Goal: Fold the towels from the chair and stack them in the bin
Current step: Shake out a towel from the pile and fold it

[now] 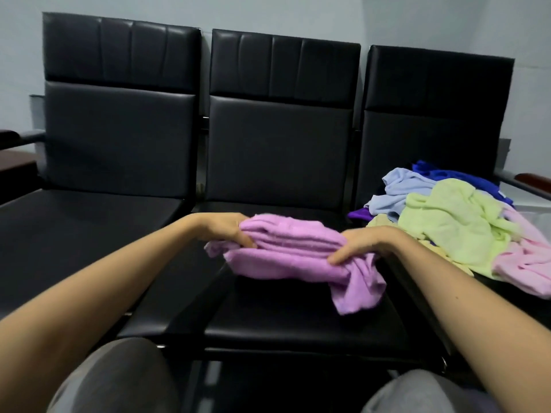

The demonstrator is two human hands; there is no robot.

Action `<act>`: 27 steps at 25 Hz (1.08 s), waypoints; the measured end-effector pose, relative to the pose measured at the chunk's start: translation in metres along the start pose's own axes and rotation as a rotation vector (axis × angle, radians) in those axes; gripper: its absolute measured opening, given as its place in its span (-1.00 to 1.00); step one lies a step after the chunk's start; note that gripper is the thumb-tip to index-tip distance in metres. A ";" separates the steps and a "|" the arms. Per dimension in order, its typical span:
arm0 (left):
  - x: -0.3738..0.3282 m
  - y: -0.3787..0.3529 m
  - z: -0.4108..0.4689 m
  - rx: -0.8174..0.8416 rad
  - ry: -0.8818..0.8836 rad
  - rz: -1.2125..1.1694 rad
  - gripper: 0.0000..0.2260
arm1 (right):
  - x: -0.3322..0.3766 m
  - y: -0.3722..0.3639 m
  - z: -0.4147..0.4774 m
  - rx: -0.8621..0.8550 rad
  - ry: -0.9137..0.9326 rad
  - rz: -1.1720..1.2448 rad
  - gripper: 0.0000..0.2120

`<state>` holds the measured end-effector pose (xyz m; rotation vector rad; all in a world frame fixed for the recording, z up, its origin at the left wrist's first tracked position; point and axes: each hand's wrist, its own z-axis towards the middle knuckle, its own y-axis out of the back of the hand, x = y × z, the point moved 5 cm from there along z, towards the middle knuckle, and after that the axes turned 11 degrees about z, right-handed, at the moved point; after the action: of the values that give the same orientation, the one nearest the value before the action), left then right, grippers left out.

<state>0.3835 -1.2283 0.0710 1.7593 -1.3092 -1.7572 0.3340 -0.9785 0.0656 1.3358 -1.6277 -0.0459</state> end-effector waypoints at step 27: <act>-0.097 0.190 0.015 -0.530 -0.025 0.234 -0.81 | 0.145 0.179 -0.050 -0.596 0.240 -0.404 -0.77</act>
<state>0.3182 -1.2475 0.2735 1.2432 -0.8979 -1.7823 0.2530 -0.9924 0.2871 1.1216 -1.0078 -0.5494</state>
